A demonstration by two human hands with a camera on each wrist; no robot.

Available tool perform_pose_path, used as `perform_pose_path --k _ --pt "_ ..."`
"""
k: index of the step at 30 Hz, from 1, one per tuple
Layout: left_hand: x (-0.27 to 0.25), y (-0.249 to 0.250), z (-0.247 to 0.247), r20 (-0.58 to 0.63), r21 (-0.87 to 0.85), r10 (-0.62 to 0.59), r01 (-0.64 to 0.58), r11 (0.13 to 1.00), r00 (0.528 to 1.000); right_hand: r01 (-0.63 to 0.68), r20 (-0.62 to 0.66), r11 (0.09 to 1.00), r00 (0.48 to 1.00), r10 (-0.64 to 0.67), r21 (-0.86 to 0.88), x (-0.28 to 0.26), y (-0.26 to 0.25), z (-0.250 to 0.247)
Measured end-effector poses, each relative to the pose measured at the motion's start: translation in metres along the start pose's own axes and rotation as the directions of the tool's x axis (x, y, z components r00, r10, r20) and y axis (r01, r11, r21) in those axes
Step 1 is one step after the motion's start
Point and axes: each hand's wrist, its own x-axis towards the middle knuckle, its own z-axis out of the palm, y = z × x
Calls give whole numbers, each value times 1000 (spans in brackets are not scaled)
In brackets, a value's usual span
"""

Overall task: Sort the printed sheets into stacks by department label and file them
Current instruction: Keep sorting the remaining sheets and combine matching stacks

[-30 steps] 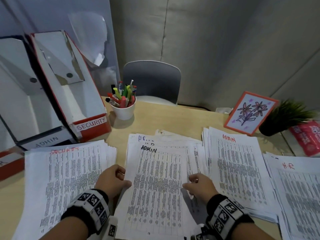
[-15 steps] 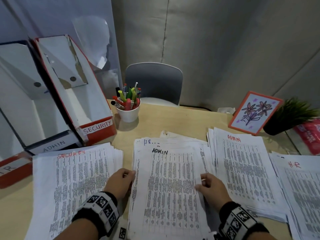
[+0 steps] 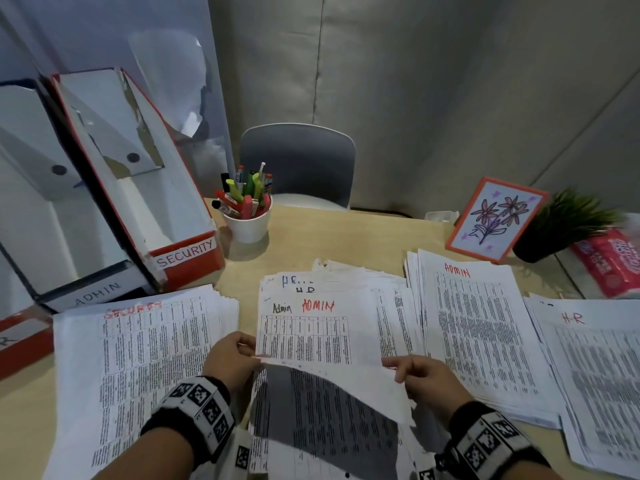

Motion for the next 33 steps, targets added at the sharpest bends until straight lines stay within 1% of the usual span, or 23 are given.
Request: perform_pose_path --k 2,5,8,10,11,12,13,14,15,17,18,19,20,22,25,26,28,29,32,33 --pt "-1 1 -1 -15 -32 -6 5 999 1000 0 9 1000 1000 0 -1 -1 -3 -1" --pt "-3 1 -4 -44 10 22 -22 1000 999 -40 25 999 999 39 37 -1 -9 -1" --pt "-4 -1 -6 -40 46 54 -52 998 998 -96 15 989 995 95 109 2 -6 1" --pt "-7 2 -8 -4 47 51 -50 998 999 -137 27 981 991 135 139 6 -3 3" --pt "-9 4 -8 14 20 26 -26 999 1000 -154 31 977 988 151 146 8 -2 3" --pt "-12 8 -9 51 -46 -31 34 998 998 -168 36 974 986 164 154 10 -2 4" --pt "-16 13 -10 110 -135 -88 102 985 990 -182 44 967 983 177 176 11 -4 5" --pt "-19 15 -11 166 -186 -117 148 971 979 -196 52 957 981 189 214 11 -6 7" --pt "-20 17 -12 206 -176 -119 156 972 971 -204 51 946 979 197 251 11 -8 9" --pt "-17 13 -12 222 -38 -88 99 994 971 -220 33 928 975 221 301 11 -11 13" --pt "-17 9 -12 244 9 -45 45 999 969 -223 17 927 973 228 302 10 -13 15" --pt "-20 10 -13 280 25 7 -15 1000 960 -223 3 934 973 231 280 10 -14 16" --pt "-19 9 -13 305 4 53 -57 998 951 -221 -4 944 974 229 247 12 -13 17" --pt "-18 5 -9 293 -45 75 -65 997 953 -218 -6 962 975 222 166 14 -12 20" --pt "-20 5 -3 216 22 79 -86 996 973 -195 -20 977 980 198 85 14 -10 24" --pt "-19 5 -3 211 26 89 -97 995 973 -181 -37 979 982 185 99 14 -9 25" --pt "-21 6 -5 202 -23 69 -66 998 977 -160 -59 970 983 173 182 14 -9 28" --pt "-22 6 -5 202 -43 64 -56 998 977 -154 -42 965 985 166 214 13 -9 28" --pt "-22 2 -9 224 -21 46 -43 999 973 -185 83 956 982 171 229 6 -15 31" --pt "-24 3 -10 236 -36 52 -45 998 970 -194 101 952 980 174 239 4 -16 32"
